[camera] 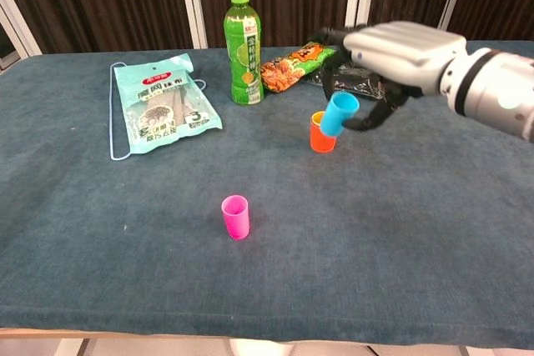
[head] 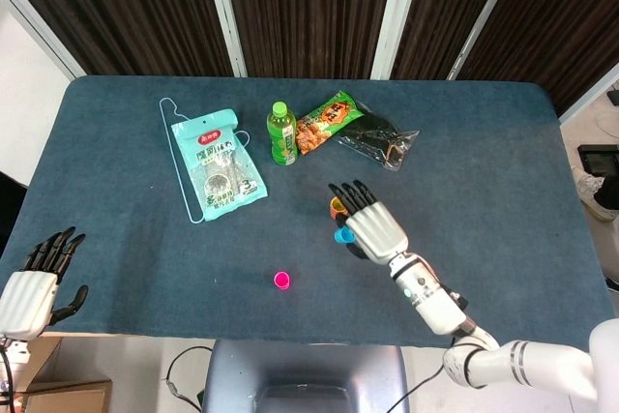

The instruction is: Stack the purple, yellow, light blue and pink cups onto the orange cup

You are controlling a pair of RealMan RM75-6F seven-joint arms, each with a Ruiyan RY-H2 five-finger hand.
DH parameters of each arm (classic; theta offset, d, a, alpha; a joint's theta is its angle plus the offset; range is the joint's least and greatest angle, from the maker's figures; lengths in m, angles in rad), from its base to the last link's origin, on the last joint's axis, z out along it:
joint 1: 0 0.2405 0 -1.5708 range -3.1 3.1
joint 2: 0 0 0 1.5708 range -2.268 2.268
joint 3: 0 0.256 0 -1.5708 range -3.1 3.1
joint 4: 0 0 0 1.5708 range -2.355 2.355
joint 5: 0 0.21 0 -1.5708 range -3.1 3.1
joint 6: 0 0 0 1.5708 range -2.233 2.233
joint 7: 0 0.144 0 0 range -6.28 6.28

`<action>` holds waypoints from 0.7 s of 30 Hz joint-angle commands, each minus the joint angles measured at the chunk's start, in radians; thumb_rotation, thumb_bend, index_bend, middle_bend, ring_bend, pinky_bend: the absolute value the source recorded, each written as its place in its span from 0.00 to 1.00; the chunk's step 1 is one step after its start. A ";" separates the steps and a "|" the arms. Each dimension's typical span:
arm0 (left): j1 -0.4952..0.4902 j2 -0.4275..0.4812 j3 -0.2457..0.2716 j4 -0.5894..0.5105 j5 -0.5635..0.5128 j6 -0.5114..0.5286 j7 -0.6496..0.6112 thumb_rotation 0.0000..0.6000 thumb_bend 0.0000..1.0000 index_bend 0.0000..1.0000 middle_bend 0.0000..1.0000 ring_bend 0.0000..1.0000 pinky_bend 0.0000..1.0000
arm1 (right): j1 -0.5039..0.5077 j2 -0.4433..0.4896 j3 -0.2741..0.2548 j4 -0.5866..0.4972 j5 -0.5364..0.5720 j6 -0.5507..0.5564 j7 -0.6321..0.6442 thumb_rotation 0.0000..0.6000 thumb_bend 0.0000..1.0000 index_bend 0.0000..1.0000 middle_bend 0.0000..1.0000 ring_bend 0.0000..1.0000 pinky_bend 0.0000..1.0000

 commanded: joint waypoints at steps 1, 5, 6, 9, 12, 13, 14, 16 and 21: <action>0.000 -0.001 0.000 0.000 0.000 0.000 0.003 1.00 0.39 0.00 0.00 0.00 0.14 | 0.040 -0.071 0.081 0.105 0.044 0.027 -0.019 1.00 0.40 0.65 0.11 0.00 0.00; -0.002 -0.001 -0.001 0.000 -0.001 -0.004 0.002 1.00 0.39 0.00 0.00 0.00 0.14 | 0.064 -0.112 0.101 0.166 0.112 -0.006 -0.060 1.00 0.40 0.65 0.11 0.00 0.00; -0.002 -0.001 -0.001 0.001 -0.003 -0.006 0.002 1.00 0.39 0.00 0.00 0.00 0.14 | 0.068 -0.118 0.100 0.177 0.119 -0.010 -0.066 1.00 0.40 0.65 0.11 0.00 0.00; -0.004 -0.001 -0.002 0.001 -0.009 -0.012 0.004 1.00 0.39 0.00 0.00 0.00 0.14 | 0.078 -0.143 0.094 0.224 0.127 -0.021 -0.076 1.00 0.40 0.65 0.11 0.00 0.00; -0.004 0.000 -0.002 -0.001 -0.010 -0.014 0.007 1.00 0.39 0.00 0.00 0.00 0.14 | 0.092 -0.169 0.095 0.272 0.145 -0.040 -0.083 1.00 0.40 0.65 0.11 0.00 0.00; -0.004 0.000 -0.002 -0.002 -0.010 -0.013 0.007 1.00 0.39 0.00 0.00 0.00 0.14 | 0.096 -0.176 0.098 0.282 0.151 -0.046 -0.081 1.00 0.40 0.65 0.11 0.00 0.00; -0.003 0.000 -0.002 -0.003 -0.009 -0.011 0.008 1.00 0.39 0.00 0.00 0.00 0.14 | 0.099 -0.182 0.100 0.292 0.157 -0.052 -0.079 1.00 0.40 0.65 0.11 0.00 0.00; -0.003 0.000 -0.002 -0.003 -0.010 -0.010 0.008 1.00 0.39 0.00 0.00 0.00 0.14 | 0.106 -0.194 0.101 0.308 0.166 -0.063 -0.080 1.00 0.40 0.65 0.11 0.00 0.00; -0.004 0.003 -0.003 -0.001 -0.013 -0.014 0.002 1.00 0.39 0.00 0.00 0.00 0.14 | 0.113 -0.213 0.093 0.333 0.177 -0.072 -0.090 1.00 0.40 0.64 0.11 0.00 0.00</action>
